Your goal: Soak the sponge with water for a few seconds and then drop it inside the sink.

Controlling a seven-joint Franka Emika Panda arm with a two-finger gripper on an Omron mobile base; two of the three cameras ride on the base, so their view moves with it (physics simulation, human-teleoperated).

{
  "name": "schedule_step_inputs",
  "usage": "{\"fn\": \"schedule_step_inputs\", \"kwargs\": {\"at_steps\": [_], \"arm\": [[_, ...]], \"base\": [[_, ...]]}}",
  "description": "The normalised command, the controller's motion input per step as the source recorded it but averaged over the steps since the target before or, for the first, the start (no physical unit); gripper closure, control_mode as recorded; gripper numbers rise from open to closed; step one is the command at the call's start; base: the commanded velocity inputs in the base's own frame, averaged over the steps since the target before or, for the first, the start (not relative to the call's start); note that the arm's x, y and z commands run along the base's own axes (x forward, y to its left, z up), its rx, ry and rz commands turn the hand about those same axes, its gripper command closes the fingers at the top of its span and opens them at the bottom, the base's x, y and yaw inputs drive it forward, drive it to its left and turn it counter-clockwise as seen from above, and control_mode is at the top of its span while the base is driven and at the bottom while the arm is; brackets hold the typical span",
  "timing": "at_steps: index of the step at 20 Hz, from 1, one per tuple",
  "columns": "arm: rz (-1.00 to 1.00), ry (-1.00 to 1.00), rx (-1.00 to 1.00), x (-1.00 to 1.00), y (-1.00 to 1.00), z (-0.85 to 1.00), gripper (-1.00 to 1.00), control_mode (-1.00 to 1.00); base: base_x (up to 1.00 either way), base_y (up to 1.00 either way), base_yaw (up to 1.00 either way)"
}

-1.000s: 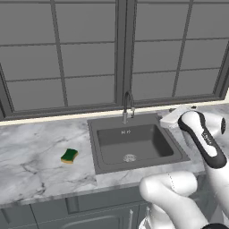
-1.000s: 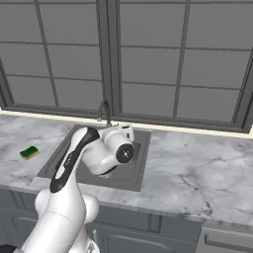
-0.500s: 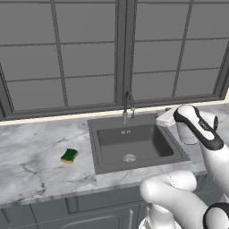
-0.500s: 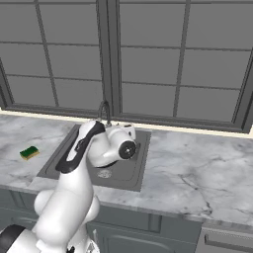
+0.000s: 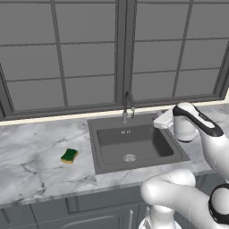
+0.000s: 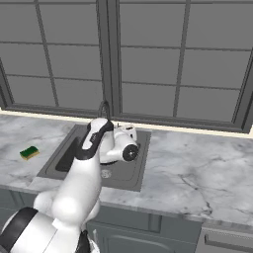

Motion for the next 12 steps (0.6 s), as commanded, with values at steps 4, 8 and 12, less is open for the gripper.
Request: {"fn": "schedule_step_inputs", "kwargs": {"at_steps": [4,8,12], "arm": [[0.07,-0.05,0.00,0.24,0.00,-0.21,-1.00,-1.00],[0.08,-0.04,0.00,0.17,0.00,-0.14,-1.00,-1.00],[0.05,-0.01,0.01,0.05,0.05,0.00,-1.00,-1.00]], "base": [[0.00,0.00,0.00],[0.00,0.00,0.00],[0.00,0.00,0.00]]}}
